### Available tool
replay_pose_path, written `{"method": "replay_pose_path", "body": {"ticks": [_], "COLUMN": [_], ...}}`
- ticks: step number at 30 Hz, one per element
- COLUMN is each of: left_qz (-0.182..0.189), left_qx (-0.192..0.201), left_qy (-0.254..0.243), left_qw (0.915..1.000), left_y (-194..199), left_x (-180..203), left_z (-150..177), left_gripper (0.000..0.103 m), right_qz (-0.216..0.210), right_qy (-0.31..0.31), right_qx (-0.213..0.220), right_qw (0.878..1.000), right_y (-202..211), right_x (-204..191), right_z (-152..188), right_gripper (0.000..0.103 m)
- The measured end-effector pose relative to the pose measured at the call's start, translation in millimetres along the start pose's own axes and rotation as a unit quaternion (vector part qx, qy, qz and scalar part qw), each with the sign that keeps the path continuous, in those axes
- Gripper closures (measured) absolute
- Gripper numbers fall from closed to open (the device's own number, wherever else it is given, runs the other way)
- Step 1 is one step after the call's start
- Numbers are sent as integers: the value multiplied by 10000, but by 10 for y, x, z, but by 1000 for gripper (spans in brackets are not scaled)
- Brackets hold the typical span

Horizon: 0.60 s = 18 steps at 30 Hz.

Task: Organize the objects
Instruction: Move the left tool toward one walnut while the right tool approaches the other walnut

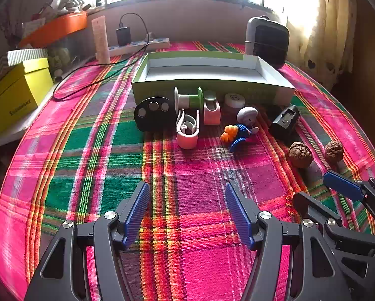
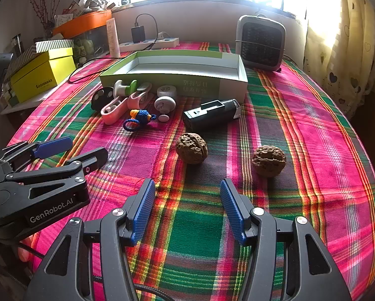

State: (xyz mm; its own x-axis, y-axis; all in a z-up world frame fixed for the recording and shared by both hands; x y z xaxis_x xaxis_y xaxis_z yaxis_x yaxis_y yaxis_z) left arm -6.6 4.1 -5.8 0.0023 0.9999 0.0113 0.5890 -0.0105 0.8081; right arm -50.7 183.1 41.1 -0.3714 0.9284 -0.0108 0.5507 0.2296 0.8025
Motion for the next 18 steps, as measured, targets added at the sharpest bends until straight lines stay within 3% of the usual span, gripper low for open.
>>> {"method": "replay_pose_path", "body": {"ticks": [11, 18], "left_qz": [41, 361], "left_qx": [-10, -55], "left_qy": [-14, 2], "left_qw": [10000, 9993], "left_y": [-1, 22], "left_x": [9, -79], "left_z": [2, -13], "left_gripper": [40, 40], "right_qz": [-2, -151], "right_qy": [11, 113], "right_qx": [-1, -16], "right_qw": [10000, 9998], "right_y": [3, 19], "right_x": [6, 18], "right_z": [3, 1], "right_gripper": [48, 48]}}
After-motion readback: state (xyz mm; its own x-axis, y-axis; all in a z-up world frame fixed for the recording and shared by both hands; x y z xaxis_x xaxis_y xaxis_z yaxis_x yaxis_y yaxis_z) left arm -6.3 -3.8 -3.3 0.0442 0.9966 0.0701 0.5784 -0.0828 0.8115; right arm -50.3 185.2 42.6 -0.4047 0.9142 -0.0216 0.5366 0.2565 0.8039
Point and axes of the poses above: each gripper's, at about its wrist camera, not at the fingertips, and y roughly against the way its jaws point, x to its right, z to its underside, the point moved 1 cm from there along -y, roughly the way its jaws point, and after that the axes turned 5 degrees about -x, right-handed, at the moved point
